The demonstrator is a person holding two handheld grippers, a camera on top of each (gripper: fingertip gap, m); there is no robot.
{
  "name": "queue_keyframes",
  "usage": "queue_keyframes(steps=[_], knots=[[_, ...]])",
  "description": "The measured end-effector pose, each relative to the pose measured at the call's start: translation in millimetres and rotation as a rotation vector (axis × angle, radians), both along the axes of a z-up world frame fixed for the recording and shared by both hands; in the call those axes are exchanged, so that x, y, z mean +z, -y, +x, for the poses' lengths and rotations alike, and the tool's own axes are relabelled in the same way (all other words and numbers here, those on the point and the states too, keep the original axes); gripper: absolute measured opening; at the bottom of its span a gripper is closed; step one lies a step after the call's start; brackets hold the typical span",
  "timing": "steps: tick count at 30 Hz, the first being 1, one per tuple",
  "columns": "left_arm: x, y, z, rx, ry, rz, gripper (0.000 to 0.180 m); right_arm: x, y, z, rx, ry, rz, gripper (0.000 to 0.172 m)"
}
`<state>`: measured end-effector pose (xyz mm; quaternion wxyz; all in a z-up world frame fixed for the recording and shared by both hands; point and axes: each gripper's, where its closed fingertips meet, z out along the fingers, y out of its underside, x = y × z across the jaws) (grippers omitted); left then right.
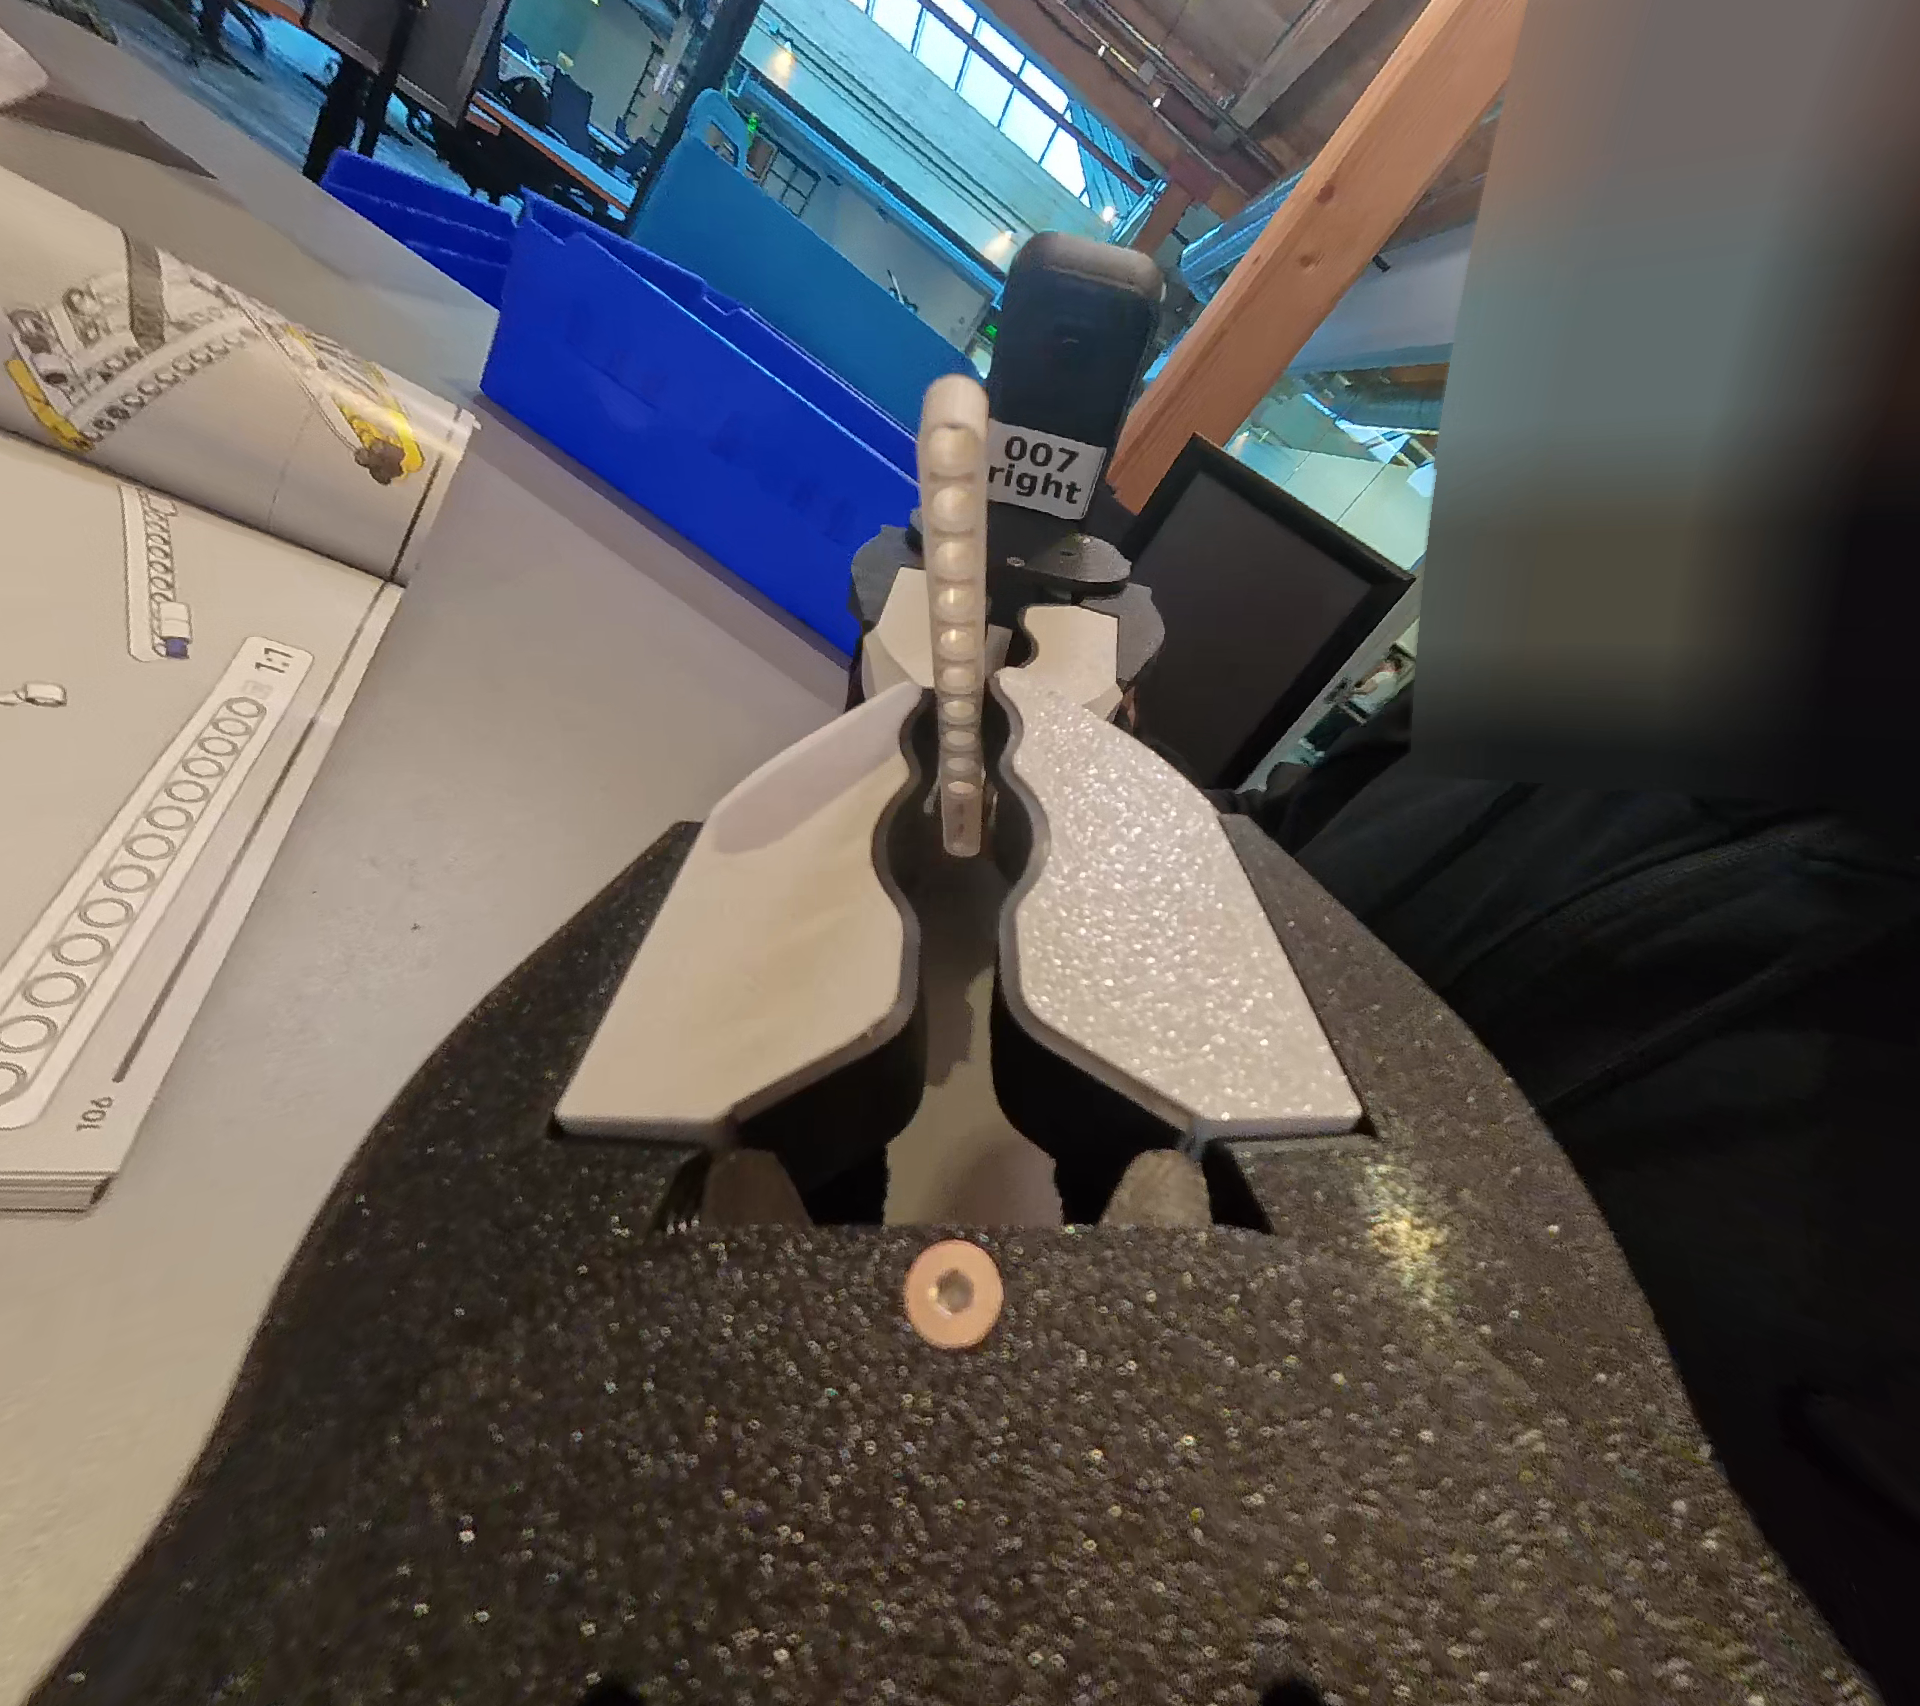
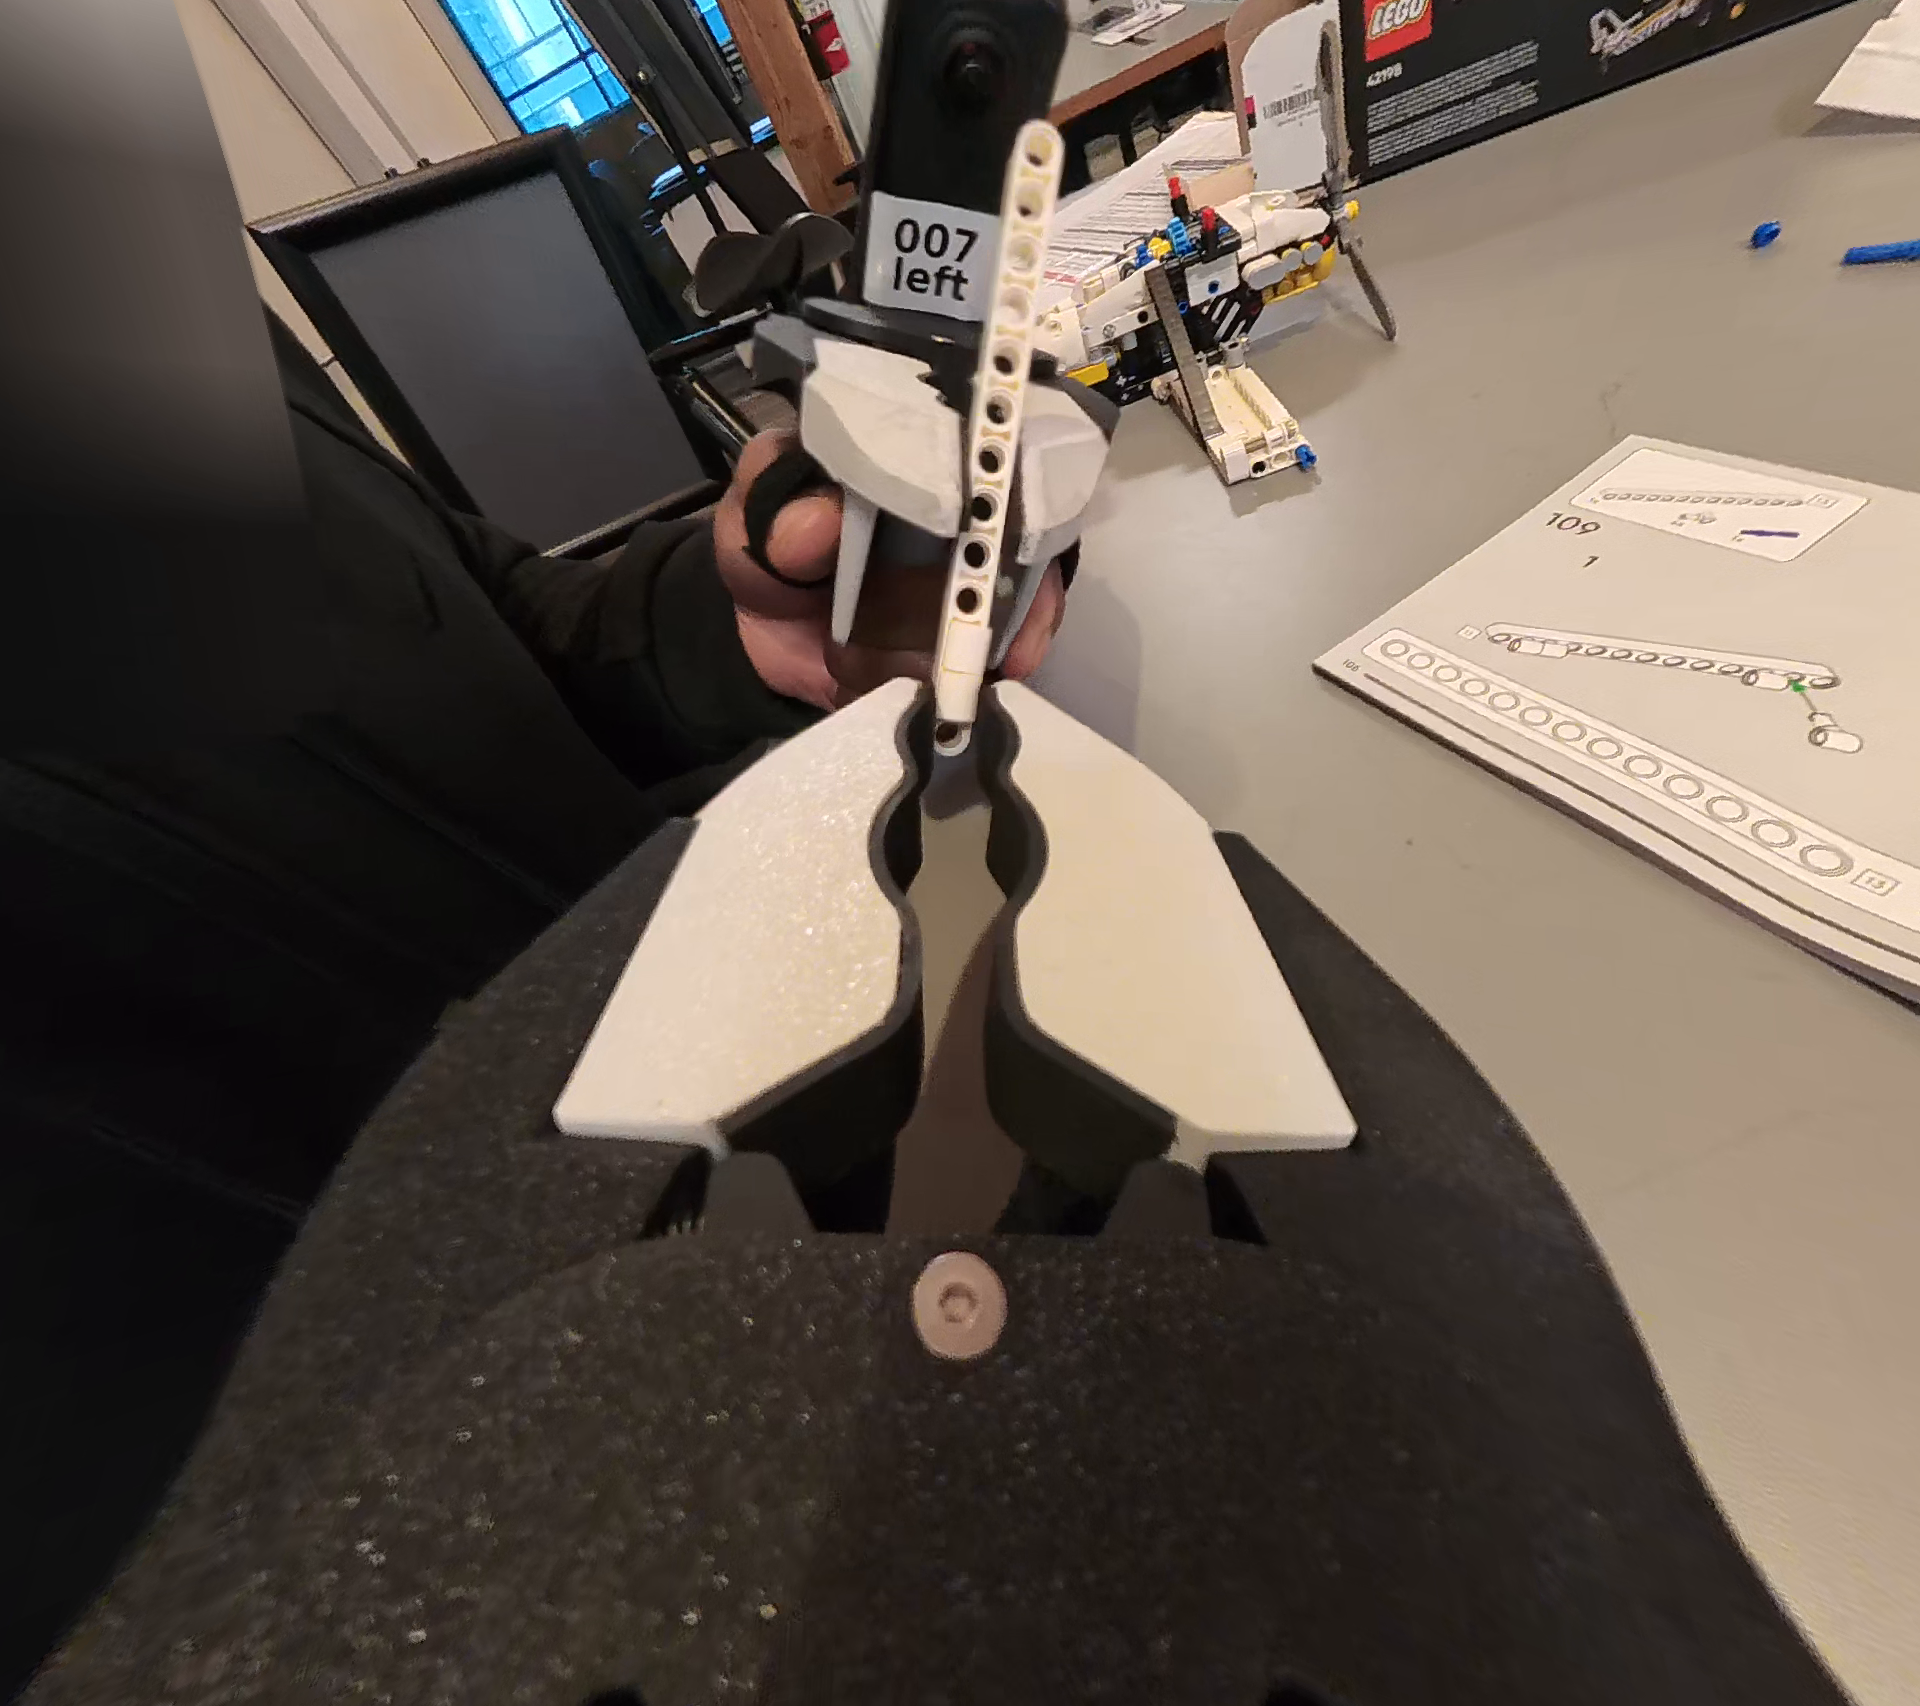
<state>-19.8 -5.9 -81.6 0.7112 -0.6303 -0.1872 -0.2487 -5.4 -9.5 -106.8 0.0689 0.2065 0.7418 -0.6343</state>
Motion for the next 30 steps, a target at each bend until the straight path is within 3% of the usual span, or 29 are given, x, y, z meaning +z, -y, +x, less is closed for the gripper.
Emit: queue_keyframes(steps=[6,9,12,16,23,30], knots=[[1,1,0,-0.029,0.032,0.018,0.008,4,-1,0,-0.009,-0.043,-0.009,0.007],[1,1,-2,0.035,-0.025,-0.003,0.010,1,-2,-5,-0.047,-0.020,-0.005,0.007],[-4,-3,3,0.015,-0.010,-0.038,0.022,9,-5,-8,-0.070,0.027,-0.085,0.007],[-4,-7,5,0.028,0.001,-0.034,0.010,9,-1,-6,-0.063,0.055,-0.110,0.007],[-5,-6,7,-0.025,0.066,-0.021,0.008,8,1,-3,-0.057,0.053,-0.105,0.008],[-6,-5,13,-0.036,0.026,-0.042,0.008,9,1,1,-0.039,0.050,-0.095,0.008]])
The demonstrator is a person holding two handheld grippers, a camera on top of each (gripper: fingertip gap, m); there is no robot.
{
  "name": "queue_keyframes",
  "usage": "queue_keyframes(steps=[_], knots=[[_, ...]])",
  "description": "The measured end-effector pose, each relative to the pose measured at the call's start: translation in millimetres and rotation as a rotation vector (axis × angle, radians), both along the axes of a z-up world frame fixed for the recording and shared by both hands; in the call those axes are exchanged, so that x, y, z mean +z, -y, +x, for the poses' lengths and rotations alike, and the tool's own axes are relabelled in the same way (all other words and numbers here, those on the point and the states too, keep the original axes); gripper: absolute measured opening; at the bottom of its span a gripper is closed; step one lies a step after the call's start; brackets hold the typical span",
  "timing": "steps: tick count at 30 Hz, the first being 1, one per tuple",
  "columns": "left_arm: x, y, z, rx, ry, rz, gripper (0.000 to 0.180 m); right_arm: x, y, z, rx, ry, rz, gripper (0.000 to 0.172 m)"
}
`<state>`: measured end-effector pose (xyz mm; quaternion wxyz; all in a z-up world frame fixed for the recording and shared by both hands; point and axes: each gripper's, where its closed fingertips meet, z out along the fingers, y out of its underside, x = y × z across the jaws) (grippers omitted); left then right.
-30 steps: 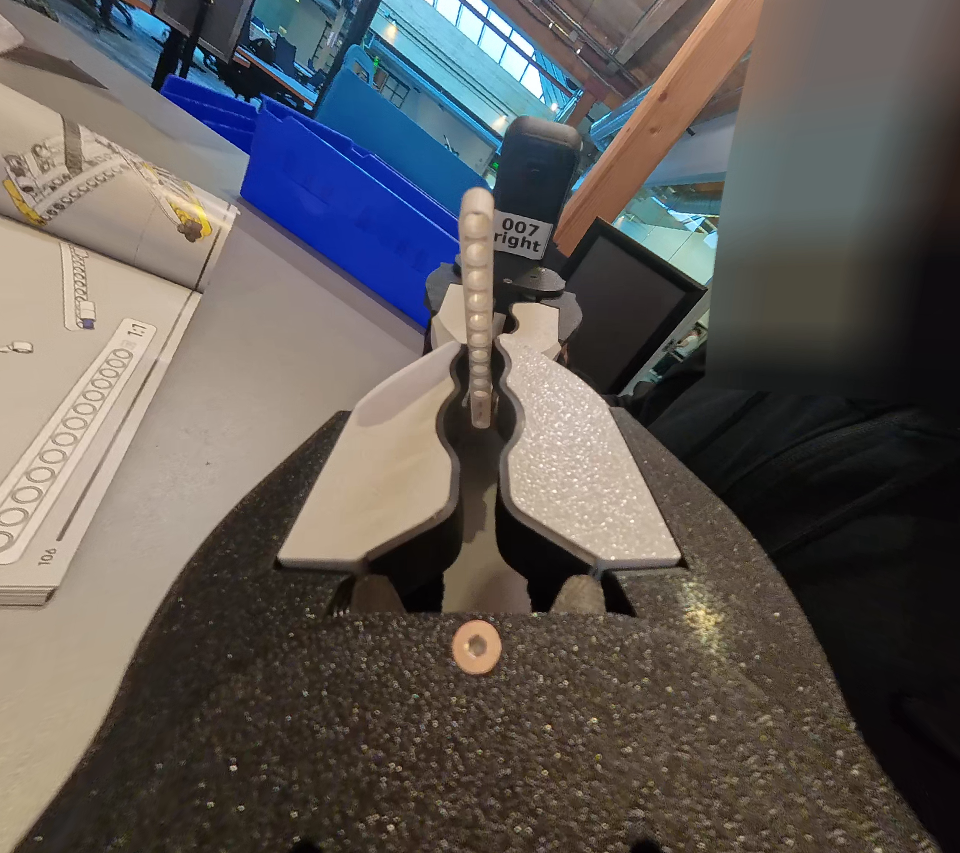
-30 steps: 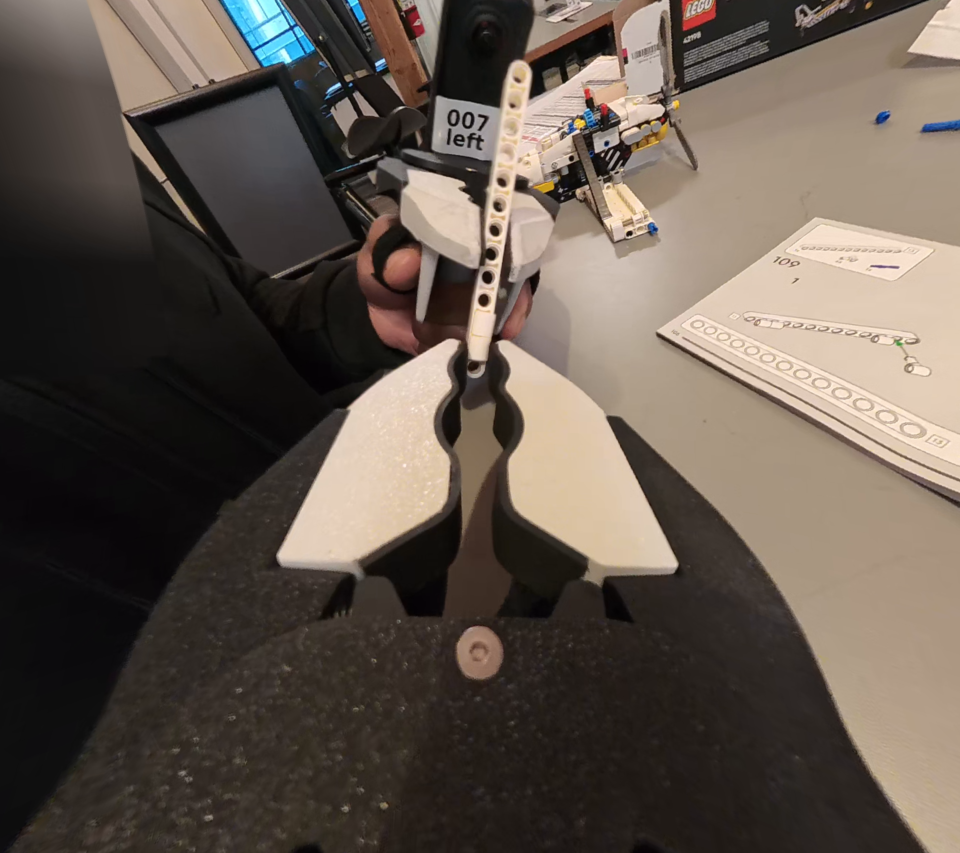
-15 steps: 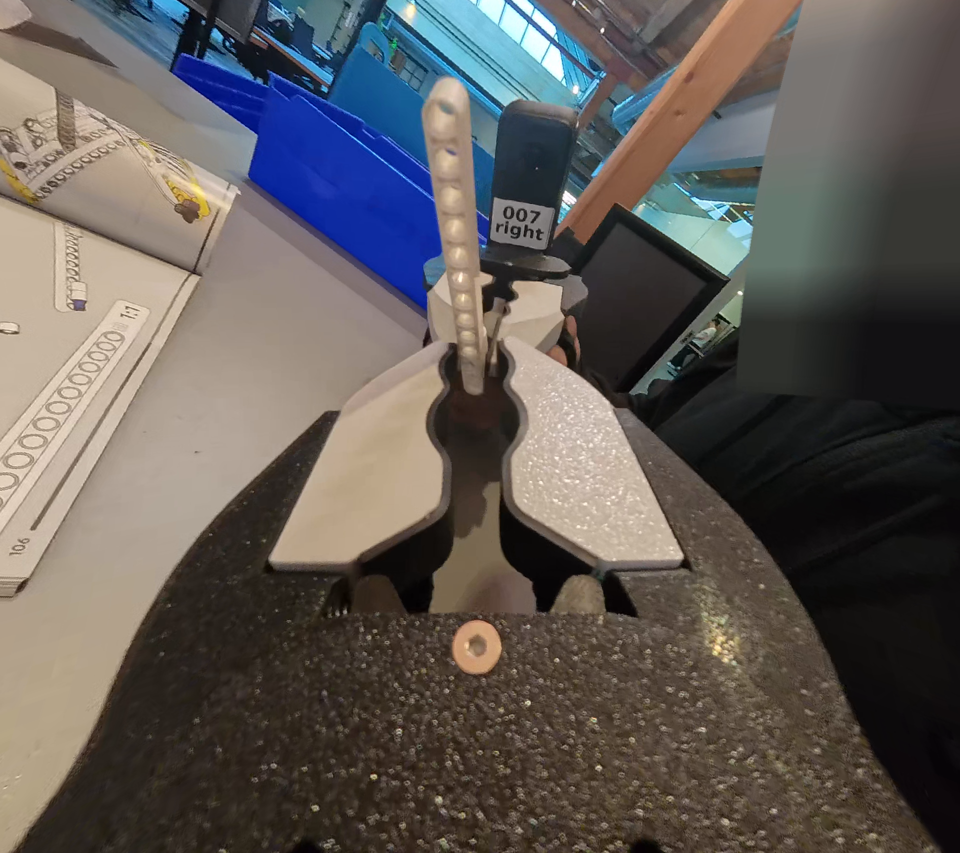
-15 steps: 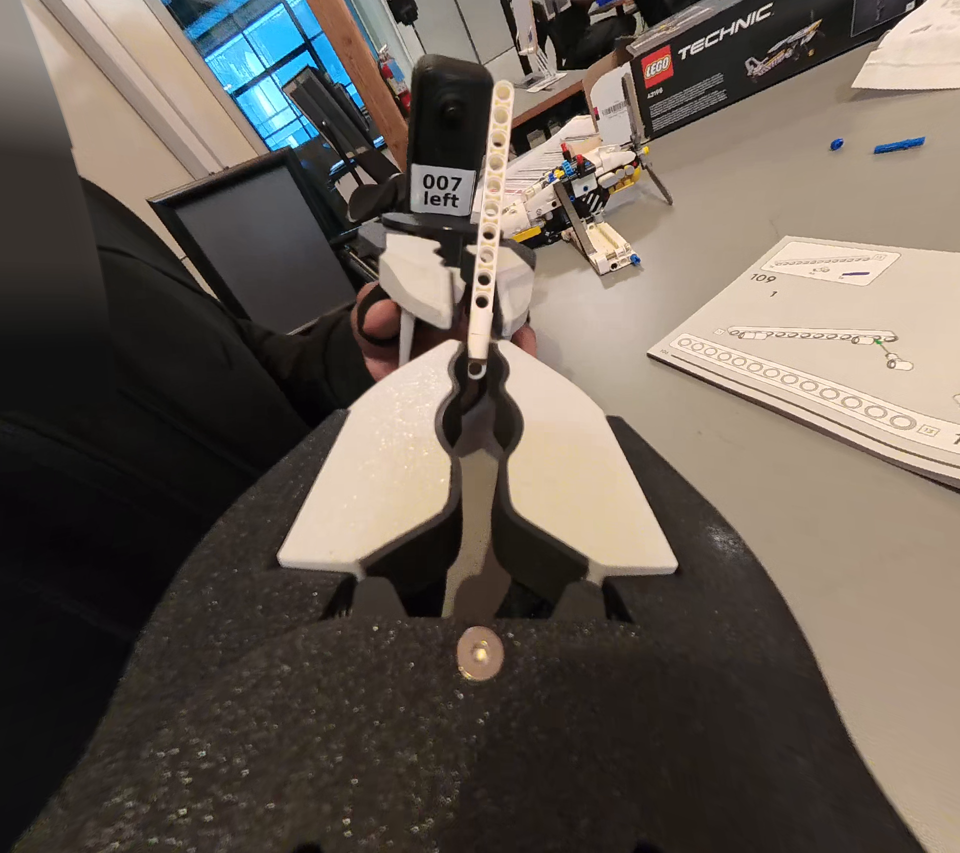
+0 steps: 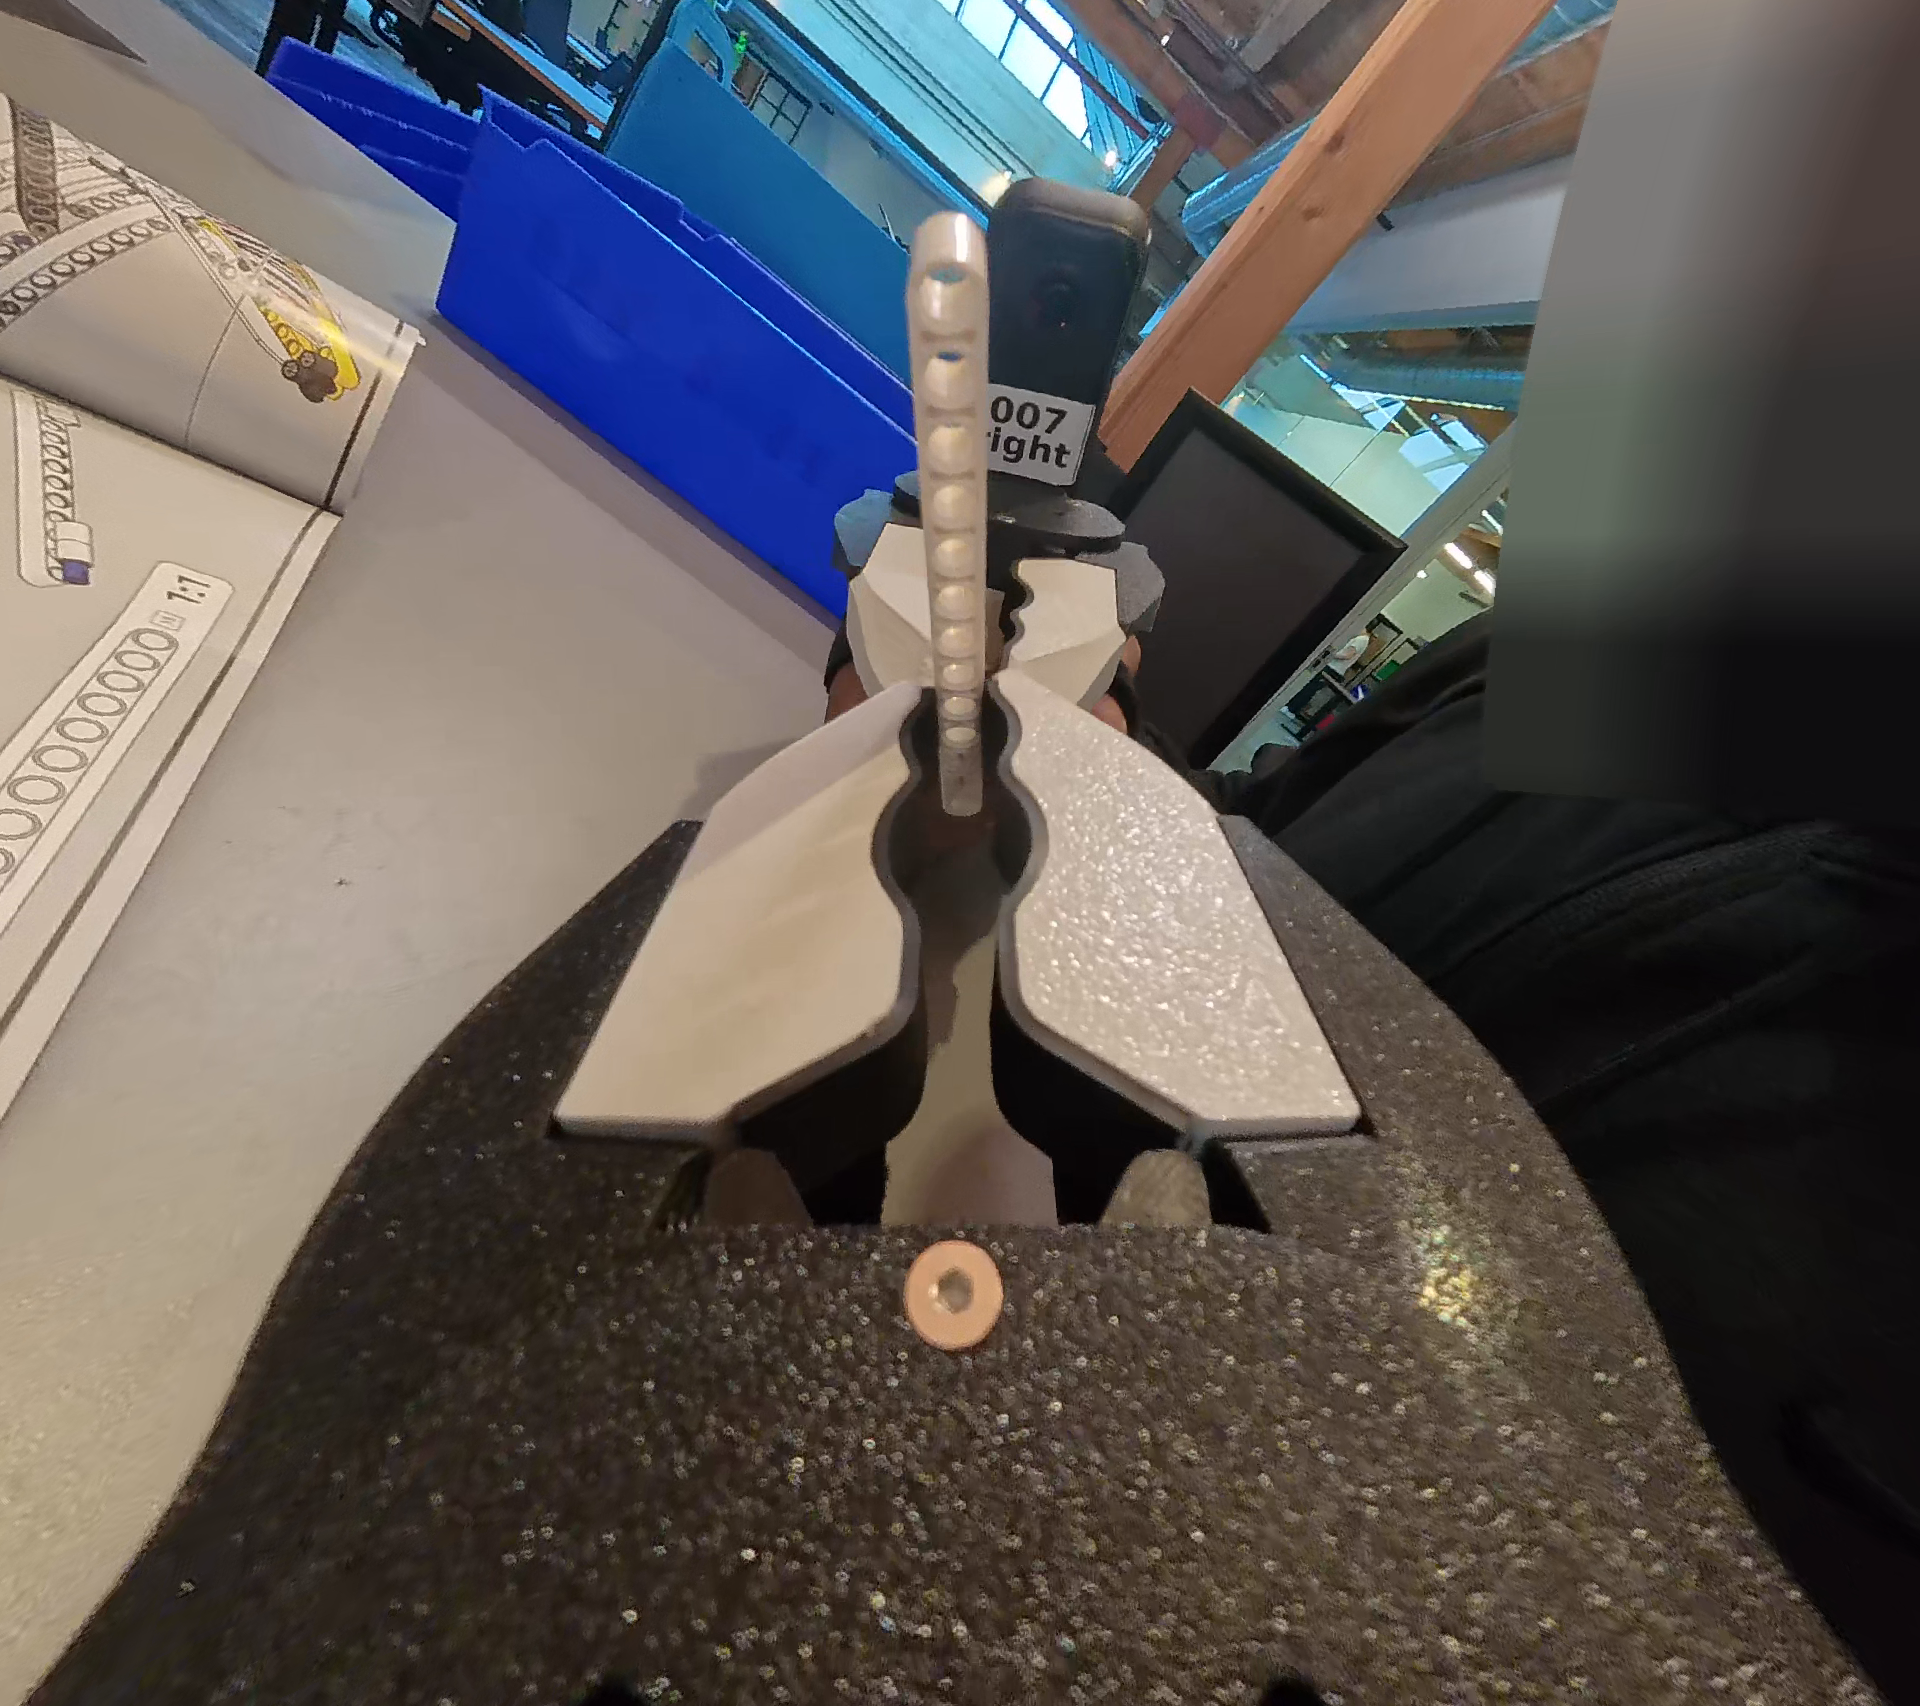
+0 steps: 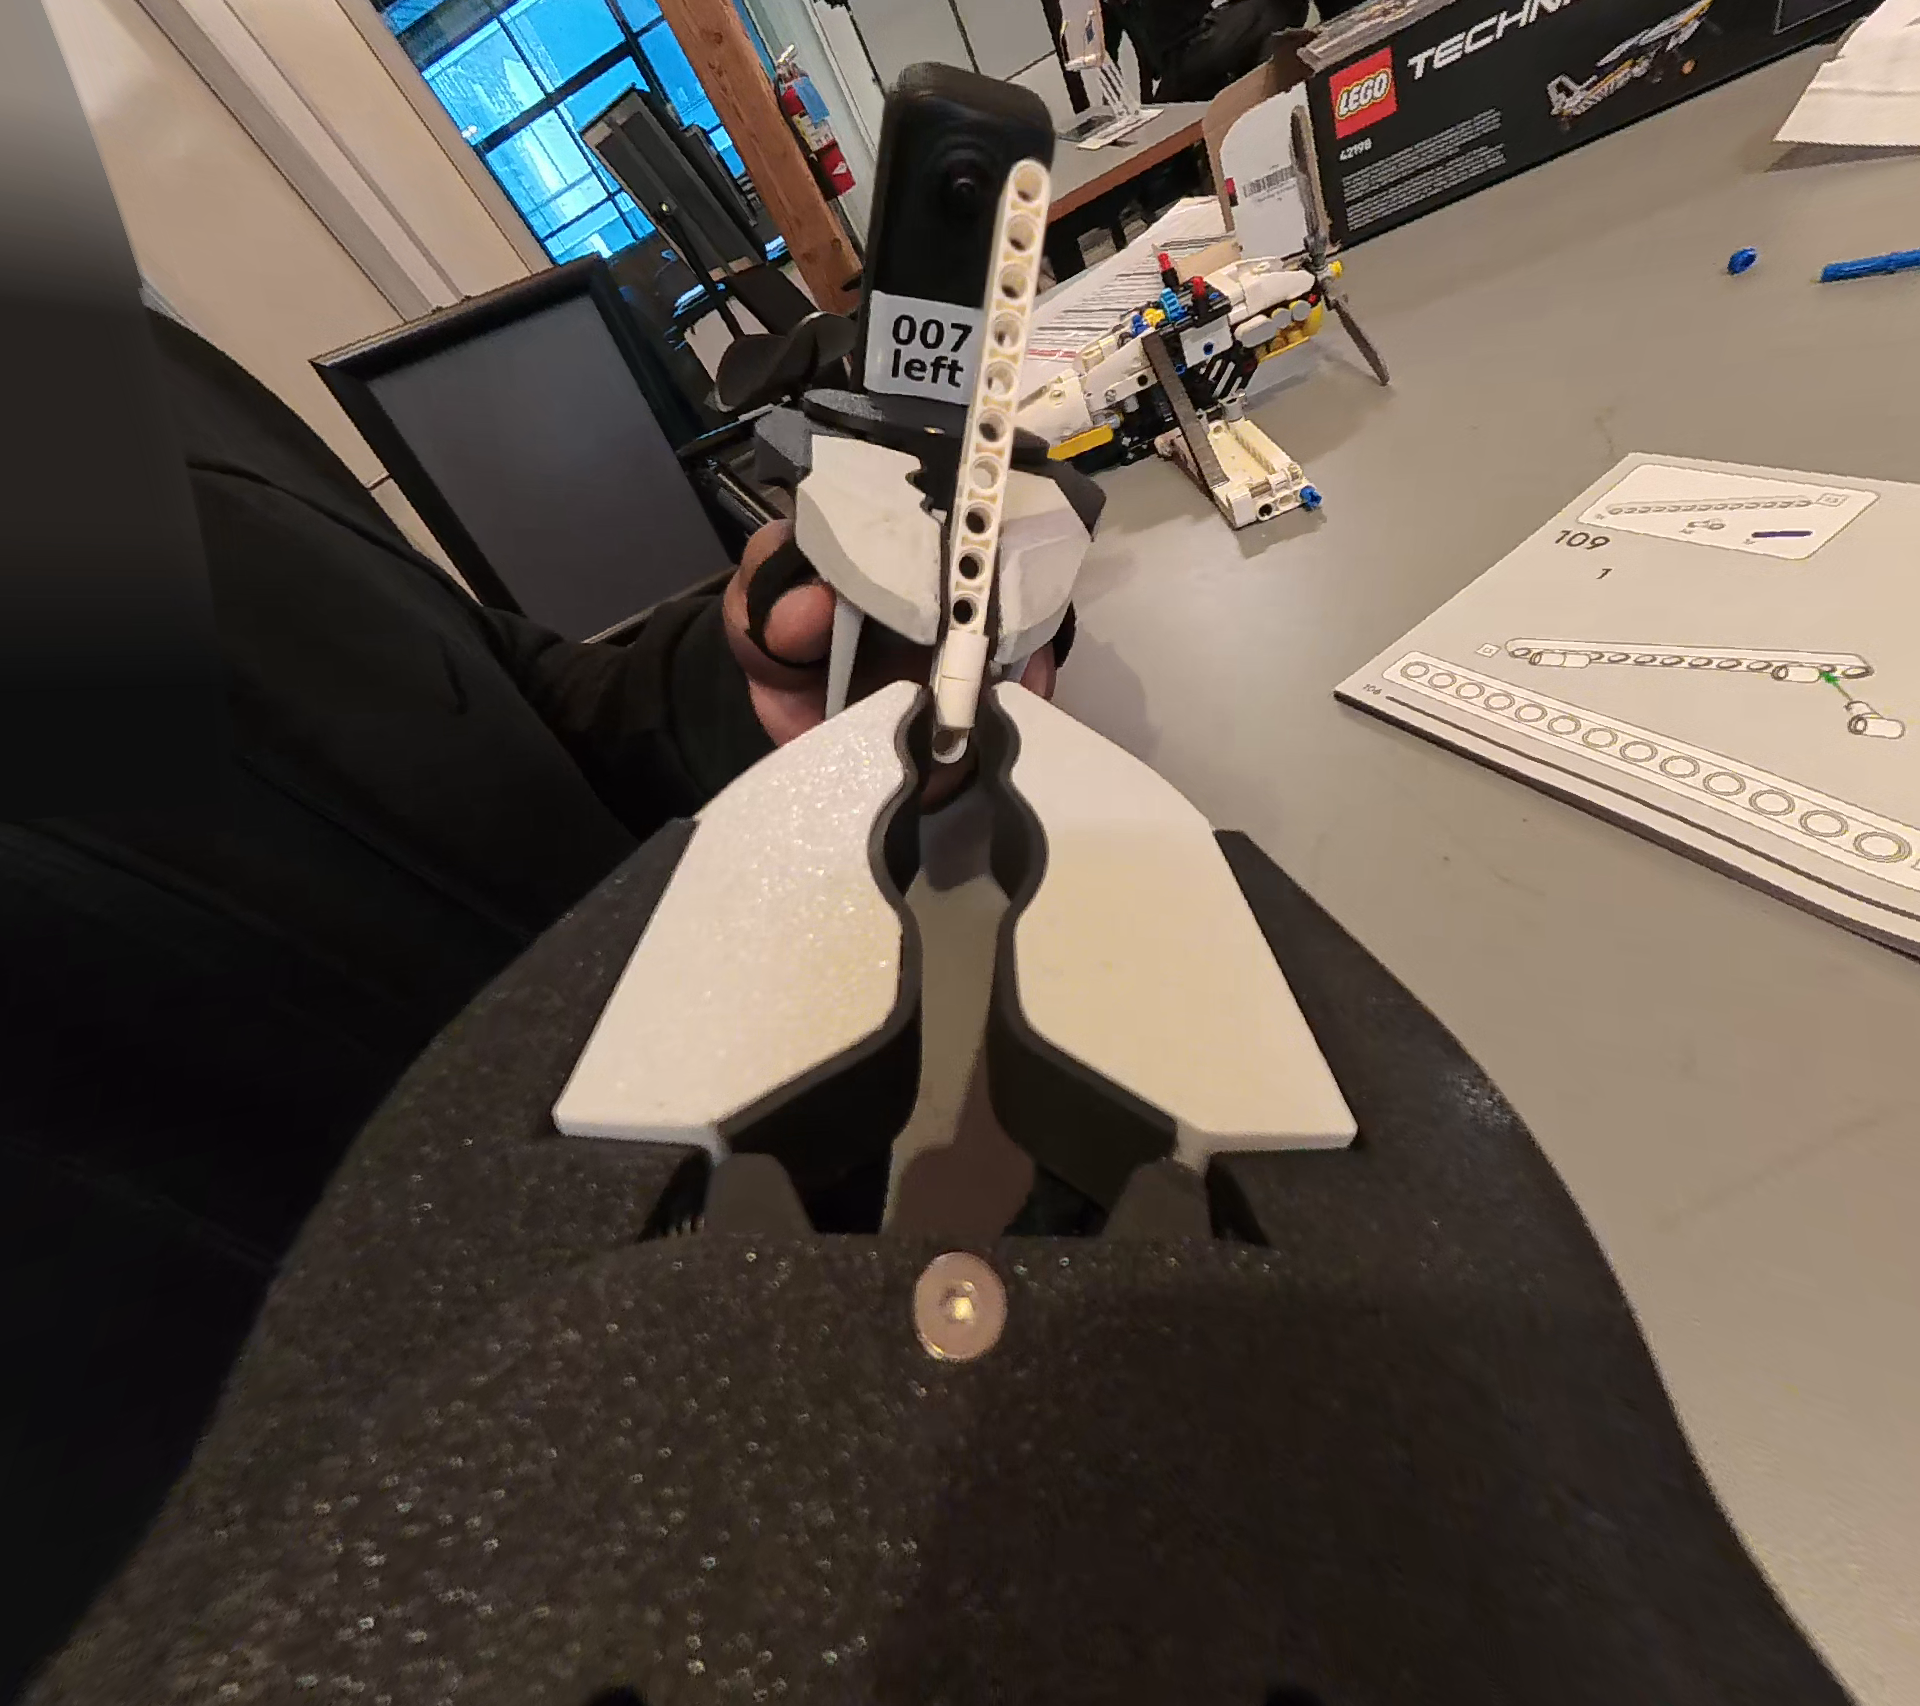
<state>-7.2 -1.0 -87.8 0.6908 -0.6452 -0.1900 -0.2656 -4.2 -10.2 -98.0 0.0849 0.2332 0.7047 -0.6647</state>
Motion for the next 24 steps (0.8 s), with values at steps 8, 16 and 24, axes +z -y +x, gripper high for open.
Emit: queue_keyframes(steps=[8,16,24], knots=[[-1.0,-0.2,5.1,-0.019,-0.032,-0.012,0.008,-0.3,0.6,4.9,0.039,0.012,0.003,0.007],[-3.4,-1.3,2.6,-0.065,0.165,-0.010,0.008,-1.7,-1.0,3.9,-0.030,-0.233,0.131,0.006],[-4.4,-1.8,1.7,-0.106,0.290,0.009,0.008,-1.7,-2.4,3.7,-0.068,-0.475,0.265,0.006]])
